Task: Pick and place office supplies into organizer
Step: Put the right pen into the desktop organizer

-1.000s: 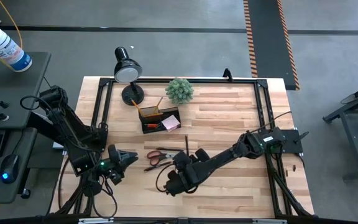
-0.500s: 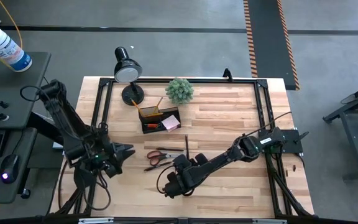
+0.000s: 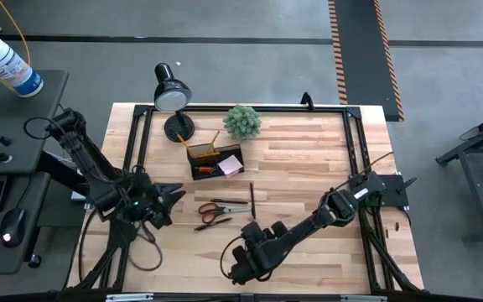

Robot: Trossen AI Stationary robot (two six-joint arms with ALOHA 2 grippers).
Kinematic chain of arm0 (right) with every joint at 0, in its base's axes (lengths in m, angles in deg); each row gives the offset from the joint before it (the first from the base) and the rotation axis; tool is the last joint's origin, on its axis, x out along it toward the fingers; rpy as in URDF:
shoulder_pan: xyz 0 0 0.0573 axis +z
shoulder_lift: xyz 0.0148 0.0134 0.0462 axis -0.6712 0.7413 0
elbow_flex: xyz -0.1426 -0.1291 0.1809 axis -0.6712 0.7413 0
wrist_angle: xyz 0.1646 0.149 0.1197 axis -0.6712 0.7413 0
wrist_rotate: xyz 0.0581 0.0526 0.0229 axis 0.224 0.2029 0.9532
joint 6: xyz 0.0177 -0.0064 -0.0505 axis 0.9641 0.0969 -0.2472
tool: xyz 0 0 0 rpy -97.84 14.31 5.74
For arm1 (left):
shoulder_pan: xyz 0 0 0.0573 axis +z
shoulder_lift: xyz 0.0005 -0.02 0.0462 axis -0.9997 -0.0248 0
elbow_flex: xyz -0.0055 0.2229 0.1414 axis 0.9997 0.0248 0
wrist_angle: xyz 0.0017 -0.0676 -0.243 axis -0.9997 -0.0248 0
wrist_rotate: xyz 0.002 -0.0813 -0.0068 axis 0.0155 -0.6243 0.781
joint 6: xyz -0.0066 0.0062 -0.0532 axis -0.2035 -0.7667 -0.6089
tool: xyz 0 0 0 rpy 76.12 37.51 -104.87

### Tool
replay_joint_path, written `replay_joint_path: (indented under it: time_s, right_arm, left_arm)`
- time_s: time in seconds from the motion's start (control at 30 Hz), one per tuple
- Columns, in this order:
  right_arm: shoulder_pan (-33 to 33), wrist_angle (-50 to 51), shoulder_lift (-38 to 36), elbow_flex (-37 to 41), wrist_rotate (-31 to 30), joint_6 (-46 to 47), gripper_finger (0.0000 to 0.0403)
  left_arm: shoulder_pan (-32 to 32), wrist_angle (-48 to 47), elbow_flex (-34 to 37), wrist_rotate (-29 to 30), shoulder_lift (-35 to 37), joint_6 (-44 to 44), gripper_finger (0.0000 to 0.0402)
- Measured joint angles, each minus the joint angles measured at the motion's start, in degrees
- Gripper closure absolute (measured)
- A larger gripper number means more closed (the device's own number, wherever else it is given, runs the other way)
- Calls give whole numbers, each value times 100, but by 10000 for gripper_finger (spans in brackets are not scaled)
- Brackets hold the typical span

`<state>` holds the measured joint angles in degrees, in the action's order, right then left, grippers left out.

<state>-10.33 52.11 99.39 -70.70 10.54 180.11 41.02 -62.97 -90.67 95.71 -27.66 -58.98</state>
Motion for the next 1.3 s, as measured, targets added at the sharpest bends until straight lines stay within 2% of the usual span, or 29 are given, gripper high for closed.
replay_joint_path:
  time_s: [0.3, 0.5, 0.63, 0.77, 0.9, 1.07, 1.2, 1.3]
  right_arm:
    - [203, -891, 86, -7, -35, 312, 350]
    - [580, -577, 281, 4, 629, 917, 374]
    - [783, -495, 260, -4, 611, 1148, 387]
    - [837, -470, 258, -160, 725, 1302, 399]
    - [850, -595, 234, -664, 311, 1058, 402]
    - [790, -383, -71, -507, -311, 729, 402]
    - [670, 601, -111, -632, -440, 605, 402]
    - [613, 566, -600, -191, -779, 257, 402]
  left_arm:
    - [918, 98, 0, -998, 0, -68, 259]
    - [967, 184, 0, -1297, 0, -229, 259]
    - [967, 178, 0, -1507, 0, -502, 259]
    - [967, 147, 0, -1975, 0, -710, 259]
    - [967, 138, -1, -2352, 0, -877, 259]
    - [967, 91, 0, -2593, 0, -1124, 259]
    - [967, -28, -2, -2787, -2, -1212, 259]
    - [967, -79, 0, -2783, -2, -1255, 259]
